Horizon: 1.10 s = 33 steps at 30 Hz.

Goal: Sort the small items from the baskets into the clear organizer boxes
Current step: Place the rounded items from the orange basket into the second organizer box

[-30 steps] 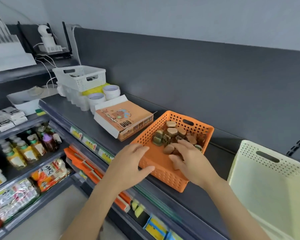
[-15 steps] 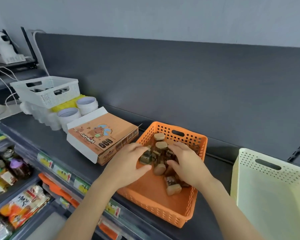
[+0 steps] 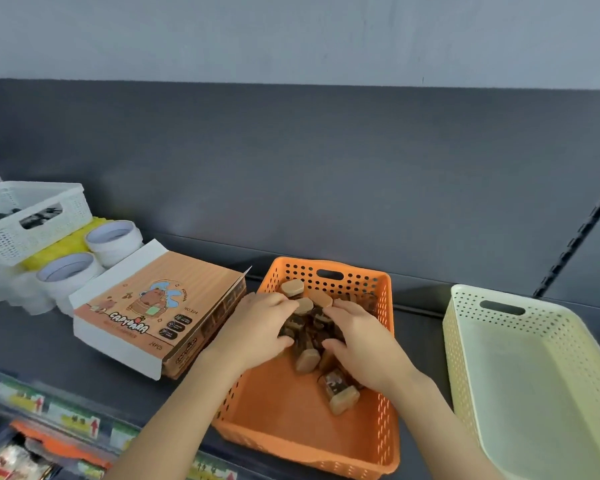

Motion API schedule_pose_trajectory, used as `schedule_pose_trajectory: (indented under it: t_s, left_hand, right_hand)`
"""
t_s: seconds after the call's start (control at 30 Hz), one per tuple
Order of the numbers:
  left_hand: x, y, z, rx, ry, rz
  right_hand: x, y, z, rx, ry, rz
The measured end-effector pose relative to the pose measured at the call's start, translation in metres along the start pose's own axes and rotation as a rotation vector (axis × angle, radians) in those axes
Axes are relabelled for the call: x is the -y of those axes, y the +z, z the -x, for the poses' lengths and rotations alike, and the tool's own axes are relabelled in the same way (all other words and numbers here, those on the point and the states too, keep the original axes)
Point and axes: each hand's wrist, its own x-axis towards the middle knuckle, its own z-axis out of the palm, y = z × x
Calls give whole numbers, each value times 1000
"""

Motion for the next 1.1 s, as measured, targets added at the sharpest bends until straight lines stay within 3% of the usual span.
schedule_pose_trajectory:
  t_s: [0.13, 0.43, 0.53, 0.73, 0.9, 1.1]
  left_hand:
    - [-7, 2, -12, -1, 39, -212]
    - [-10, 4, -19, -14, 142, -177]
    - [-8, 3, -15, -30, 132, -67]
    - [7, -8, 9, -266, 14, 231]
    - [12, 1, 27, -331, -54, 504]
    - [10, 6, 32, -369, -160, 596]
  right_hand:
    - [2, 5, 0, -25, 42, 18]
    - [8, 10, 5, -76, 118, 47]
    - [7, 11, 6, -71, 111, 61]
    - [6, 17, 6, -33, 86, 128]
    - [9, 16, 4, 46, 37, 181]
    - [17, 16, -10, 142, -65, 193]
